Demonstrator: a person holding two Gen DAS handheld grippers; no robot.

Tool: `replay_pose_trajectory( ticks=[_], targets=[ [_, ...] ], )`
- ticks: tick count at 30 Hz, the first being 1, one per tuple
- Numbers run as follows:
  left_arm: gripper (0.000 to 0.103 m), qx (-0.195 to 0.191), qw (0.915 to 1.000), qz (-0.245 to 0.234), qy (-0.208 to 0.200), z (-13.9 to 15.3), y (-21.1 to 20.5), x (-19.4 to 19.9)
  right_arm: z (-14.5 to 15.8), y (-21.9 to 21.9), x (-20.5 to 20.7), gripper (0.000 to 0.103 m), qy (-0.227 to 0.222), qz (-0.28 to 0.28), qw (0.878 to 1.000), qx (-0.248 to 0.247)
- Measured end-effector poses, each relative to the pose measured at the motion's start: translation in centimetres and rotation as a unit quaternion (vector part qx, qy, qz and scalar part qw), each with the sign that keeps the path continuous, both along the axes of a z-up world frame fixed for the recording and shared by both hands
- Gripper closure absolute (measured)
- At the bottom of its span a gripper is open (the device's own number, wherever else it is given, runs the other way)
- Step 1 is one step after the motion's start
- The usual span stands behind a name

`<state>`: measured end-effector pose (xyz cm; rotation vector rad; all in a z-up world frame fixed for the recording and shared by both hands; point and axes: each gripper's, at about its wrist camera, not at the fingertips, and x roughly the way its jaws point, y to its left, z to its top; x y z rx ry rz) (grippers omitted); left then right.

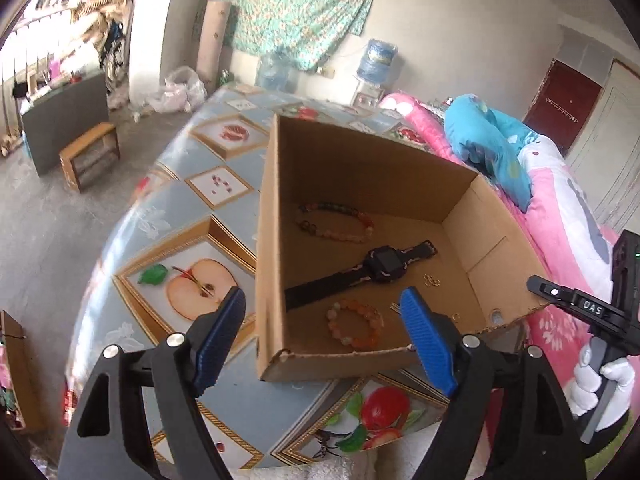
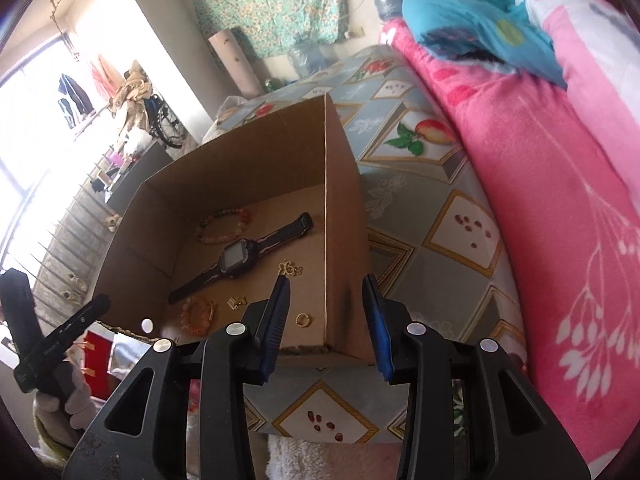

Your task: Organize jewelry

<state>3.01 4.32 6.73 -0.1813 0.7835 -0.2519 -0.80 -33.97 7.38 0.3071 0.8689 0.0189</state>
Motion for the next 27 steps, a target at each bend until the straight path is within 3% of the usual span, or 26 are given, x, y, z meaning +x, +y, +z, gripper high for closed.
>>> replay_pose_trajectory(
  ticks=[1,3,4,9,15,21,27],
  targets=[
    [0.024,0.016,0.9997,0.005,-0.017,0.4,-0.2,-0.9,0.4,0.4,-1.1,0.061,-0.018,-0.010,1.000,-0.020],
    [0.011,0.039,0.9984,0.010,-0.040,0.9,-0.5,-2.3,1.1,1.1,-3.0,0.051,-0.055,-0.026,0.997,-0.044],
    [0.007,0.049,0.9974,0.016,-0.051,1.2,-0.7,-3.2,1.3,1.5,-3.9,0.040,-0.072,-0.031,0.996,-0.052],
    [0.005,0.055,0.9962,0.024,-0.064,1.2,-1.6,-5.5,1.0,3.7,-7.3,0.016,-0.112,-0.041,0.990,-0.081],
    [0.005,0.063,0.9974,0.021,-0.029,-0.1,-3.9,-5.8,-1.0,5.9,-6.7,0.015,-0.066,-0.017,0.995,-0.074],
    [0.005,0.109,0.9939,0.016,0.001,-0.7,-6.0,-5.1,-2.3,6.8,-4.5,0.015,-0.016,-0.013,0.998,-0.060],
    [0.006,0.109,0.9934,0.035,0.008,-0.7,-6.2,-4.7,-2.6,7.1,-3.6,0.015,-0.007,-0.005,0.998,-0.067]
  ],
)
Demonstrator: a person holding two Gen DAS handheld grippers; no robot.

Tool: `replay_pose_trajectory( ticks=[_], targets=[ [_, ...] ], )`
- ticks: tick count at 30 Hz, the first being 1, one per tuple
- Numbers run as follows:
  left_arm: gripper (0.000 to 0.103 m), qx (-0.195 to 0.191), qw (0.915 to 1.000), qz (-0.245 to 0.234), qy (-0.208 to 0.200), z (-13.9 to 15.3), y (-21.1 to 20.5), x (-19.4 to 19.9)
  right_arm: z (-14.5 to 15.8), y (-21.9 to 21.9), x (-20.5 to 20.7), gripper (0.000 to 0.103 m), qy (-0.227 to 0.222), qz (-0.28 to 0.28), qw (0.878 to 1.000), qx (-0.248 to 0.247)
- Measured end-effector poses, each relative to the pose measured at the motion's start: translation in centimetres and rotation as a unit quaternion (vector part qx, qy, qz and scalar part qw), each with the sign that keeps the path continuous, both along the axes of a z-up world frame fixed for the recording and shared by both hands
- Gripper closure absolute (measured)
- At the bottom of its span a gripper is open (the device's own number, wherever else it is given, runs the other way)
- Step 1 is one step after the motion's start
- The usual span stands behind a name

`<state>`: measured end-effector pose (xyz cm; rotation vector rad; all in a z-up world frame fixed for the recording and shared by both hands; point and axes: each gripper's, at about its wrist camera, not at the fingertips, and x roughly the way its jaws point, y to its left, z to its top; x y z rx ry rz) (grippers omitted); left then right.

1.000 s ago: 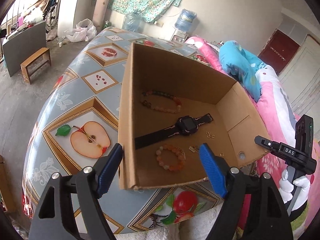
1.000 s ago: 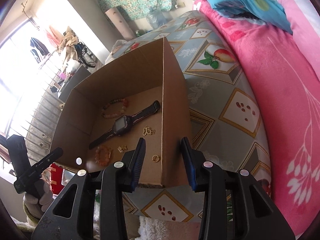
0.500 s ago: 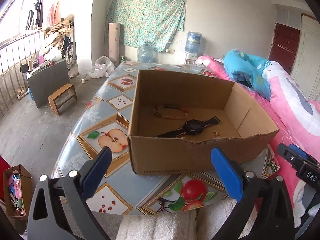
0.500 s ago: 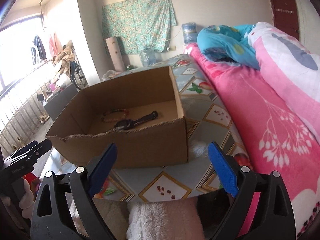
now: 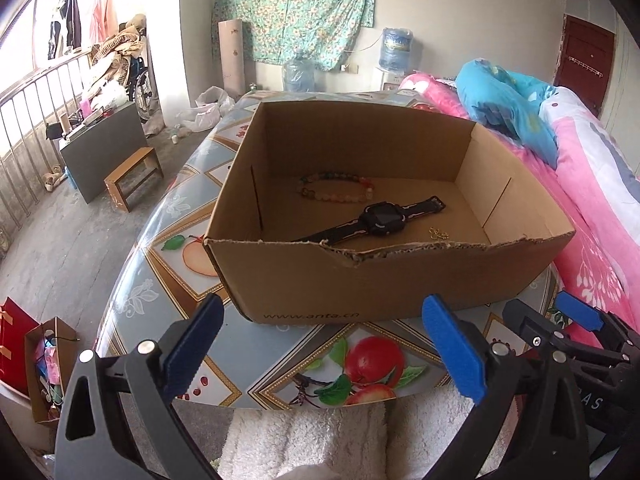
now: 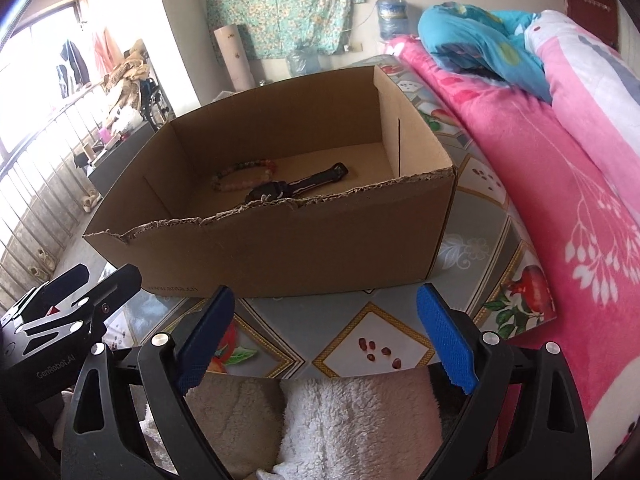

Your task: Organize jewelry

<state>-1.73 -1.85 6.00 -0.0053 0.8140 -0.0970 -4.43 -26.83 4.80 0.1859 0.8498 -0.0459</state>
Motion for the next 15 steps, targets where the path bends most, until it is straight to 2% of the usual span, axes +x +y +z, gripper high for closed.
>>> replay_pose_trajectory(
  ticks=[15],
  targets=[
    [0.006,-0.007,0.9997,0.007,0.023,-0.65,0.03,0.88,0.71,0.56,0.33,0.015,-0.001,0.001,1.000,-0.014]
  ],
)
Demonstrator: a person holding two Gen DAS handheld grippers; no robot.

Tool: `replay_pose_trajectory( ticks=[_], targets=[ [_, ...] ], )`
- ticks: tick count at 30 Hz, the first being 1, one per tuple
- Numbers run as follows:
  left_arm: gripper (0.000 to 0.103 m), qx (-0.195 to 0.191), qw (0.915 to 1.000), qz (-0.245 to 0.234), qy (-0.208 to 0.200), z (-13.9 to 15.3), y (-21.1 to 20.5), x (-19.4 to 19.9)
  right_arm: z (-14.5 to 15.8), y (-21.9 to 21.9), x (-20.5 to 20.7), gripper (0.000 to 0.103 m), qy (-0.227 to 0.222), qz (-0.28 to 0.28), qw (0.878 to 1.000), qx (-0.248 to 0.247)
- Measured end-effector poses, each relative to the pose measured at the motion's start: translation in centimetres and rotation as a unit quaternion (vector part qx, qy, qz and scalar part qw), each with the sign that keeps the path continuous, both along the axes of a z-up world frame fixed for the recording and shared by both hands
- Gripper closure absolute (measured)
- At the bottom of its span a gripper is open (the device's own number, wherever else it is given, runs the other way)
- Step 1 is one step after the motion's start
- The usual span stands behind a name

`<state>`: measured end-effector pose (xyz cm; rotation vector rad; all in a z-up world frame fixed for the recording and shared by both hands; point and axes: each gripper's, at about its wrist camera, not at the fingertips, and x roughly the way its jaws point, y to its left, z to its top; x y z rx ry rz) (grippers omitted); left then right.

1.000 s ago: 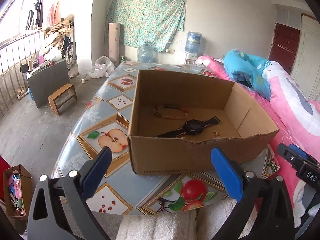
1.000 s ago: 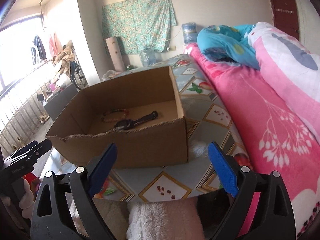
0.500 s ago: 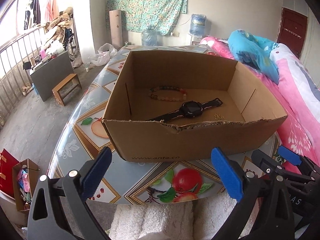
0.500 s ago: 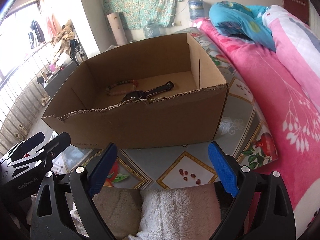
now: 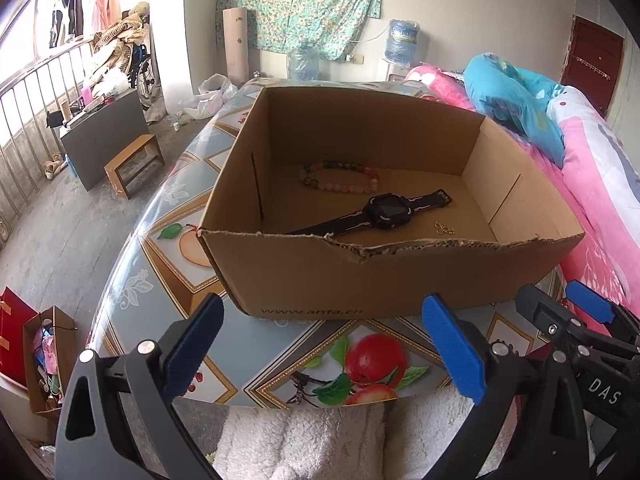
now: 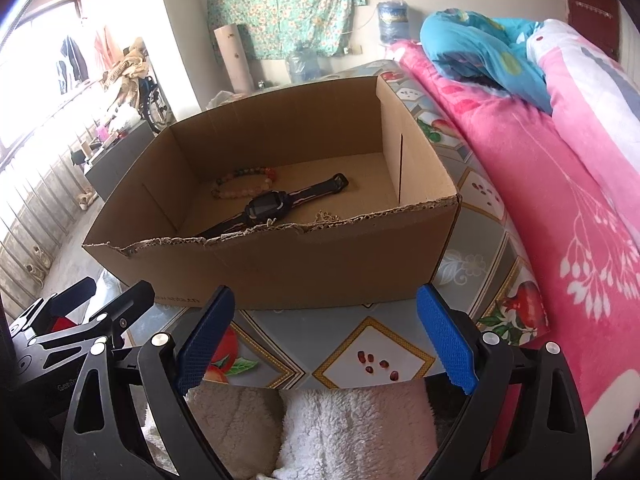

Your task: Organize jewelry

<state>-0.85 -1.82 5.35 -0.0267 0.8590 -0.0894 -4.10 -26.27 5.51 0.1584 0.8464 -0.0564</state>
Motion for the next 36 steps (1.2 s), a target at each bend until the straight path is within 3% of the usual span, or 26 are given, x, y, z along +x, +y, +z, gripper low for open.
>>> replay_pose_trajectory(
  ticks=[36],
  targets=[
    [0.006,0.013,0.9995,0.006,0.030,-1.3,-0.2,0.9,-0.9,0.6,1.0,0.014,0.025,0.007,1.000,-0.015]
  ],
)
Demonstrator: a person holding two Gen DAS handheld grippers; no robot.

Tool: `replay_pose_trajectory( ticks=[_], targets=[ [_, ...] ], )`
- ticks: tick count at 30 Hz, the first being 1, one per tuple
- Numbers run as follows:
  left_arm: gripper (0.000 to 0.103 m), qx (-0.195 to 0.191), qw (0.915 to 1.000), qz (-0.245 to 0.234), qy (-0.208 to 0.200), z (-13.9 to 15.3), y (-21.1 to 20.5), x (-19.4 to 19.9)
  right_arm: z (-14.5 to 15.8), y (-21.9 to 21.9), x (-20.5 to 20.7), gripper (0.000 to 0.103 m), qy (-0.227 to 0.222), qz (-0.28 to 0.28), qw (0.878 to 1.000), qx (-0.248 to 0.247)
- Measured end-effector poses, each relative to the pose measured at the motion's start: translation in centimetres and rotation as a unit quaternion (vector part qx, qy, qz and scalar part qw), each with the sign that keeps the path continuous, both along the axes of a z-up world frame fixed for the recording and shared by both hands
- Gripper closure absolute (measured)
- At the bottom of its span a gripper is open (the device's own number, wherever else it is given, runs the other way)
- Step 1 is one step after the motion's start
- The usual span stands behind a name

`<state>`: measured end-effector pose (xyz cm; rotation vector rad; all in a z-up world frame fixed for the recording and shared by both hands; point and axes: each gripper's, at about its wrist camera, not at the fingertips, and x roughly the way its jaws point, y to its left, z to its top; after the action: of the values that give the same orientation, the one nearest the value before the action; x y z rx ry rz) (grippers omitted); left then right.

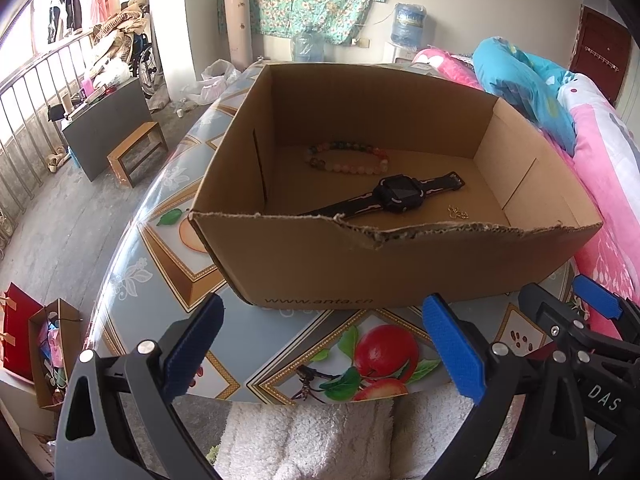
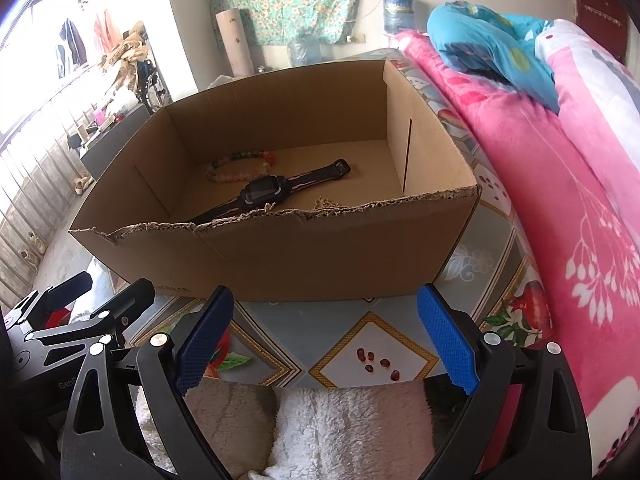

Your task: Organize jewelry

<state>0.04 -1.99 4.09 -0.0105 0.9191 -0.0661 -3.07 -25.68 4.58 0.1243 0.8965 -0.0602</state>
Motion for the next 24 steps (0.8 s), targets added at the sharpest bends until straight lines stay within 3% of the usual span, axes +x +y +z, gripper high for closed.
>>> replay_pose_trajectory(
  ticks=[24],
  targets=[
    [0.006,0.009,0.9999,-0.003,0.010,-0.67,-0.58,0.26,-0.42,-0.45,0.33,0.014,0.013,0.008,1.000,-0.019]
  ],
)
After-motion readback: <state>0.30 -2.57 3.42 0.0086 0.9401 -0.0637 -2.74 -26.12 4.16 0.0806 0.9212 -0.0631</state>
